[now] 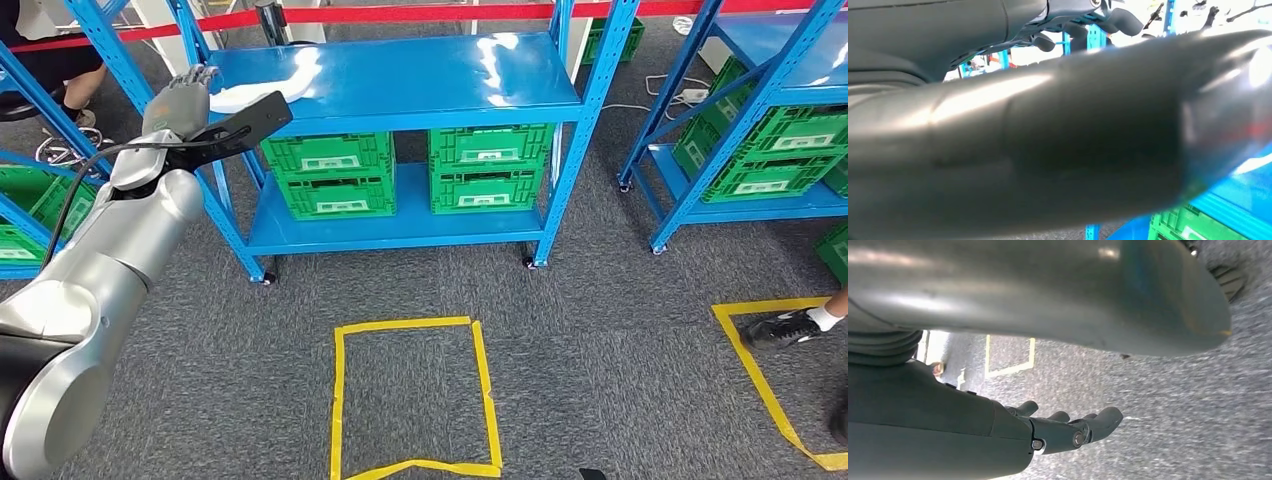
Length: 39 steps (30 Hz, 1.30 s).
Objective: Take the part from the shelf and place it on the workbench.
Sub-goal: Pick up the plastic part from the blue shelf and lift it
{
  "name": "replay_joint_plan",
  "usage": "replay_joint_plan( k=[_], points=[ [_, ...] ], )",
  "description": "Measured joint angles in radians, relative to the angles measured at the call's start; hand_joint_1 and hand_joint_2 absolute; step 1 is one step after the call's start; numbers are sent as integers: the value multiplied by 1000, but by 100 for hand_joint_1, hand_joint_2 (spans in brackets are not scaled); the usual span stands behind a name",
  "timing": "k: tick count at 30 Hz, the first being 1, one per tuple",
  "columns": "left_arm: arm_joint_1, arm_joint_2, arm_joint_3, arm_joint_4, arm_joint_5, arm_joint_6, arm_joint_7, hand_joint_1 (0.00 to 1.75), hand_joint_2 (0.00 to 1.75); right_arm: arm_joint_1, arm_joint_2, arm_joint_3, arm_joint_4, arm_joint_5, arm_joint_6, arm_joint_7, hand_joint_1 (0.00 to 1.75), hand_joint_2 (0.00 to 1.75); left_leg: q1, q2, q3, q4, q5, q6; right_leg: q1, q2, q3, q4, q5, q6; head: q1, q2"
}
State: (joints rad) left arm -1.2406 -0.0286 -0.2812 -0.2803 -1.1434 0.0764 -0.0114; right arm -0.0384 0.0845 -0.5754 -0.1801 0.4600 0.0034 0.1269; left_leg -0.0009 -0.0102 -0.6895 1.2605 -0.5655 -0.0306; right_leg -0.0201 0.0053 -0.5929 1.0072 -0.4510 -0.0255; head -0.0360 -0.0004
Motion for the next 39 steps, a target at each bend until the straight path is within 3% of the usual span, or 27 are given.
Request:
replay_joint_plan(
  k=[1, 2, 3, 5, 7, 11, 13, 15, 17, 18, 19, 20, 22, 25, 27, 28, 31, 32, 34, 36, 38, 39],
  points=[
    [5, 2, -1, 2, 1, 1, 0, 0, 0, 1, 0, 0, 0, 0, 1, -1, 0, 0, 3, 1, -32, 35, -14, -3, -1, 1, 8, 0, -7, 1, 0, 0],
    [9, 5, -1, 3, 1, 2, 0, 0, 0, 2, 0, -1, 0, 1, 2, -3, 0, 0, 5, 3, -49, 38, -9, -5, -1, 2, 18, 0, -15, 2, 0, 0],
    [12, 8, -1, 4, 2, 4, 0, 0, 0, 4, 0, -1, 0, 2, 3, -4, 0, 0, 6, 4, -47, 5, 20, -6, -1, 3, 29, 0, -23, 4, 0, 0],
    [14, 17, -2, 6, 3, 8, -1, 0, 0, 5, 0, -1, 0, 5, 7, -6, 0, 0, 7, 6, -9, -134, 122, -3, -2, 4, 50, 0, -40, 11, 0, 0],
    [14, 25, -4, 7, 4, 11, -2, 0, 0, 3, 0, -1, 0, 11, 8, -7, 0, 0, 2, 7, 22, -236, 172, 7, 0, 5, 60, -1, -54, 22, 0, 0],
    [18, 31, -6, 7, 9, 16, -8, 0, 0, 0, -2, -1, 0, 17, 3, -1, 0, 0, 2, 4, 44, -260, 173, 37, 2, 2, 62, 22, -61, 45, 1, 0],
    [17, 31, -6, 6, 10, 18, -12, 0, 0, -2, -3, -1, 0, 16, -2, 1, 0, 0, 3, 3, 57, -261, 166, 49, 0, -1, 13, 107, -80, 51, 3, 0],
    [21, 25, -7, 6, 10, 19, -15, 0, 0, -3, -4, -1, 0, 15, -5, 4, 0, 0, 0, 1, 65, -260, 156, 56, 2, -1, -74, 238, -126, 56, 5, 0],
    [30, 18, -7, 6, 11, 20, -17, 0, 0, -2, -6, -1, 0, 15, -6, 6, 0, 0, -3, -1, 76, -257, 141, 57, 4, -1, -133, 293, -150, 56, 5, 0],
    [33, 15, -7, 6, 11, 20, -19, 0, 0, -1, -7, -1, 0, 15, -7, 7, 0, 0, -4, -2, 84, -254, 133, 57, 5, -1, -136, 267, -130, 54, 5, 0],
    [35, 11, -7, 6, 11, 20, -20, 0, 0, -1, -8, -1, 0, 14, -7, 7, 0, 0, -5, -2, 94, -251, 124, 56, 6, -2, -123, 210, -89, 49, 5, 0],
    [35, 7, -7, 6, 10, 20, -22, 0, 0, -1, -10, -1, 0, 14, -8, 7, 0, 0, -5, -2, 102, -248, 114, 54, 7, -3, -100, 137, -37, 43, 6, 0],
    [35, 1, -8, 6, 10, 21, -23, 0, 0, -1, -11, -1, 0, 14, -8, 5, 0, 0, -7, -3, 113, -245, 98, 44, 13, -4, -64, 35, 15, 33, 6, 0],
    [35, -1, -9, 5, 10, 22, -27, 0, 0, -1, -12, -1, 0, 17, -8, 0, 0, 0, -10, -5, 123, -239, 89, 25, 14, -2, -46, 13, 20, 17, 6, 0],
    [34, 1, -9, 3, 10, 25, -32, 0, 0, 0, -12, -1, 0, 19, -7, -1, 0, 0, -10, -3, 114, -205, 81, 14, 10, -2, -29, 10, 19, 4, 4, 0],
    [33, 2, -9, 2, 10, 26, -35, 0, 0, 0, -13, -1, 0, 20, -7, -2, 0, 0, -8, -1, 91, -163, 67, 9, 8, -2, -20, 9, 15, -1, 3, 0],
    [37, 3, -11, 2, 10, 27, -39, 0, 0, 0, -13, -1, 0, 22, -6, -2, 0, 0, -1, 3, -21, 11, 4, -6, 8, 0, -4, 8, -3, -6, 1, 0],
    [41, 4, -11, 3, 10, 27, -39, 0, 0, 1, -13, -1, 0, 22, -6, -2, 0, 0, 0, 4, -45, 33, 0, -8, 8, 1, 3, 9, -10, -5, 1, 0],
    [44, 6, -11, 4, 10, 27, -39, 0, 0, 3, -13, -1, 0, 22, -5, -2, 0, 0, 0, 4, -36, -36, 58, -1, 9, 2, 25, 9, -27, -2, 1, 0],
    [42, 9, -12, 4, 10, 27, -39, 0, 0, 3, -13, -1, 0, 23, -4, -2, 0, 0, -4, 5, 14, -178, 143, 13, 10, 3, 45, 8, -43, 2, 1, 0],
    [41, 11, -12, 5, 10, 27, -40, 0, 0, 1, -12, -1, 1, 23, -4, -2, 0, 0, -12, 6, 42, -252, 167, 24, 8, 2, 54, 3, -56, 12, 2, 0],
    [40, 11, -13, 5, 10, 27, -41, 0, 0, 0, -11, -1, 1, 23, -4, -2, 0, 0, -15, 6, 47, -260, 159, 29, 9, 1, 59, 3, -55, 19, 3, 0]
  ],
)
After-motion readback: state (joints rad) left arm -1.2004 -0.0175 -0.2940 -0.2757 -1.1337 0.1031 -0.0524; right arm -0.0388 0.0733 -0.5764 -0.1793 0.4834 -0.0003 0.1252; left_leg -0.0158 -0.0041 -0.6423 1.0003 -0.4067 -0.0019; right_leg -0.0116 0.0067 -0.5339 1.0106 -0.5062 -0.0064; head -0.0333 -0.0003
